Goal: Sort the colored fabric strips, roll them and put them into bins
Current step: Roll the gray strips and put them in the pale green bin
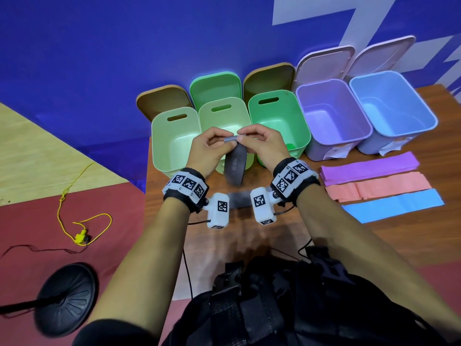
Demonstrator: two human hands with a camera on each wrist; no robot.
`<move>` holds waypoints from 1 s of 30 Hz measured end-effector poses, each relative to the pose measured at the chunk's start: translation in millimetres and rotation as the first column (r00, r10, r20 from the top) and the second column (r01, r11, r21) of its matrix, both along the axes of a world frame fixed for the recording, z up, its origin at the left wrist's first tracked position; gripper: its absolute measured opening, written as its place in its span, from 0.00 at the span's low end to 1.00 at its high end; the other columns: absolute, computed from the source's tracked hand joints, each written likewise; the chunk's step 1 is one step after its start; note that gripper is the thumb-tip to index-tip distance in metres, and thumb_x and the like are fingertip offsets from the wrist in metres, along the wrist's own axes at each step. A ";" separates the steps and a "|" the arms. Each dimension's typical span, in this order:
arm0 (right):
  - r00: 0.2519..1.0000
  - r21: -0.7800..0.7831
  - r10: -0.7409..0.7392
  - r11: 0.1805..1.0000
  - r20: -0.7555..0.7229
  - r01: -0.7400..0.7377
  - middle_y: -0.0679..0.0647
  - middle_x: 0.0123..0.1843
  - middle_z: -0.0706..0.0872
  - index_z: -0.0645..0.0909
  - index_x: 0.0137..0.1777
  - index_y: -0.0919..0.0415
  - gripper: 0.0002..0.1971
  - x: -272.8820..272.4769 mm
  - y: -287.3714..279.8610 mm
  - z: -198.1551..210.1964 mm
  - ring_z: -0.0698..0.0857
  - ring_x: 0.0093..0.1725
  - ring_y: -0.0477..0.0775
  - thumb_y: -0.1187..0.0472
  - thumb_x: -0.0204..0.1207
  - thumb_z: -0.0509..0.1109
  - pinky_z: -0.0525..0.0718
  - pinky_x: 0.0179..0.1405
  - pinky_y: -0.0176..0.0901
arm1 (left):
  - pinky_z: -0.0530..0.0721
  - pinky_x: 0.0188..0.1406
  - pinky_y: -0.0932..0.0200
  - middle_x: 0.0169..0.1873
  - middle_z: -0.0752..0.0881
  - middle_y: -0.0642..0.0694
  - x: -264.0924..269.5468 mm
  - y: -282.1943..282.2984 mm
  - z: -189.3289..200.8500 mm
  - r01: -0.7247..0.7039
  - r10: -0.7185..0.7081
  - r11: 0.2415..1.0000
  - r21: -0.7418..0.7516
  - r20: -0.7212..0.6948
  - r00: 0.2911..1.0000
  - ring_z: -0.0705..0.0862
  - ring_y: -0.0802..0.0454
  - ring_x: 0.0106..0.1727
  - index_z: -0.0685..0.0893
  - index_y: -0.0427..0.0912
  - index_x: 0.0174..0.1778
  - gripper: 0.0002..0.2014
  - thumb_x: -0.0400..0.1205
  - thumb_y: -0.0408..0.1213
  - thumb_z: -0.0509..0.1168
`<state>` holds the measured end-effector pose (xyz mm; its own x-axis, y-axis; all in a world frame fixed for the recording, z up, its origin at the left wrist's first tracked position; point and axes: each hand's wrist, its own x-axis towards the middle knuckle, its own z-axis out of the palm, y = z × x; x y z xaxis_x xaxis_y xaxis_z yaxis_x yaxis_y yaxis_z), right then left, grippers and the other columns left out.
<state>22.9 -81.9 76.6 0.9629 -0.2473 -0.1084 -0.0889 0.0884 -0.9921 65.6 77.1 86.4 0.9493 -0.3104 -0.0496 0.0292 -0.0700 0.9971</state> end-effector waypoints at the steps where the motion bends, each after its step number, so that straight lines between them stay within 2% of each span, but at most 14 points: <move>1: 1.000 0.000 -0.005 1.000 0.004 0.005 0.60 0.47 0.90 0.88 0.48 0.58 0.06 0.2 0.7 -0.9 0.89 0.47 0.53 0.67 0.75 0.78 0.88 0.58 0.50 | 0.85 0.49 0.63 0.44 0.90 0.40 0.3 0.0 -0.2 0.005 -0.005 1.000 0.001 0.008 1.000 0.89 0.53 0.47 0.86 0.37 0.47 0.08 0.76 0.23 0.74; 3: 1.000 -0.006 -0.017 1.000 0.010 0.017 0.60 0.44 0.90 0.88 0.48 0.59 0.06 0.5 0.7 -1.2 0.89 0.45 0.51 0.69 0.74 0.77 0.88 0.54 0.46 | 0.85 0.49 0.62 0.44 0.89 0.40 0.8 0.2 -1.5 0.014 -0.014 1.000 -0.003 -0.007 1.000 0.89 0.53 0.46 0.86 0.37 0.48 0.08 0.77 0.23 0.73; 7: 1.000 -0.011 -0.018 1.000 0.016 0.018 0.60 0.45 0.91 0.88 0.52 0.66 0.08 -1.8 -1.1 2.2 0.89 0.43 0.49 0.71 0.73 0.78 0.87 0.51 0.38 | 0.86 0.51 0.55 0.41 0.91 0.42 1.4 1.7 -6.9 0.006 -0.006 1.000 -0.002 -0.075 0.997 0.88 0.51 0.44 0.87 0.39 0.48 0.03 0.80 0.31 0.73; 10: 1.000 -0.010 -0.014 1.000 0.005 0.014 0.58 0.45 0.92 0.88 0.51 0.63 0.09 -3.6 -1.5 1.0 0.90 0.44 0.50 0.71 0.72 0.78 0.89 0.52 0.42 | 0.86 0.51 0.54 0.42 0.91 0.38 1.7 1.2 -6.7 -0.006 0.006 1.000 -0.004 -0.065 0.998 0.89 0.50 0.45 0.88 0.36 0.49 0.06 0.78 0.29 0.74; 14: 1.000 -0.001 -0.016 1.000 0.014 0.016 0.58 0.48 0.90 0.89 0.51 0.54 0.07 -2.1 -2.7 -1.3 0.89 0.49 0.52 0.65 0.75 0.78 0.89 0.56 0.51 | 0.85 0.50 0.62 0.45 0.90 0.39 1.2 -2.7 0.1 -0.015 0.015 1.000 -0.003 -0.004 1.000 0.89 0.53 0.47 0.86 0.31 0.53 0.09 0.77 0.24 0.73; 17: 1.000 0.000 -0.027 1.000 0.013 0.027 0.56 0.43 0.89 0.88 0.51 0.58 0.07 -1.9 -3.3 1.3 0.88 0.43 0.47 0.68 0.76 0.77 0.87 0.50 0.42 | 0.85 0.50 0.61 0.45 0.90 0.41 2.2 -2.8 -0.3 -0.001 0.001 1.000 0.008 0.002 1.000 0.89 0.52 0.48 0.87 0.35 0.51 0.08 0.77 0.25 0.73; 19: 0.999 -0.006 -0.027 1.000 0.024 0.027 0.54 0.43 0.90 0.88 0.50 0.59 0.07 -2.3 -3.1 3.2 0.88 0.42 0.45 0.69 0.75 0.77 0.87 0.48 0.39 | 0.85 0.50 0.59 0.43 0.90 0.42 2.7 -2.4 -3.0 0.005 -0.004 1.000 0.010 -0.042 0.999 0.88 0.52 0.46 0.87 0.39 0.49 0.06 0.78 0.30 0.74; 23: 0.999 -0.008 -0.010 1.000 0.040 0.010 0.52 0.45 0.90 0.88 0.50 0.59 0.09 -2.3 -4.0 3.3 0.89 0.44 0.44 0.72 0.73 0.77 0.86 0.51 0.38 | 0.85 0.45 0.61 0.40 0.90 0.42 2.7 -1.9 -4.2 -0.006 0.006 1.000 0.001 -0.076 0.997 0.88 0.53 0.42 0.87 0.36 0.49 0.04 0.80 0.31 0.73; 26: 1.000 0.036 -0.012 0.999 0.025 0.011 0.53 0.46 0.89 0.87 0.55 0.60 0.09 -2.1 -3.6 3.7 0.88 0.46 0.47 0.69 0.76 0.76 0.87 0.50 0.39 | 0.86 0.49 0.59 0.44 0.91 0.38 3.8 -0.6 -2.1 -0.010 0.010 1.000 0.001 -0.028 1.000 0.89 0.50 0.46 0.87 0.35 0.51 0.08 0.77 0.28 0.74; 30: 0.999 0.011 -0.033 0.999 0.015 0.033 0.55 0.44 0.88 0.87 0.52 0.62 0.06 0.5 -3.2 2.2 0.87 0.43 0.46 0.68 0.76 0.76 0.86 0.48 0.39 | 0.85 0.50 0.59 0.45 0.90 0.38 4.3 -1.2 -0.7 0.000 0.000 1.000 0.003 -0.023 1.000 0.88 0.50 0.47 0.87 0.37 0.50 0.07 0.78 0.25 0.72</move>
<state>23.3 -85.0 78.9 0.9558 -0.2778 -0.0967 -0.0707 0.1020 -0.9923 69.9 75.9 85.7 0.9480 -0.3098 -0.0725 0.0524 -0.0729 0.9960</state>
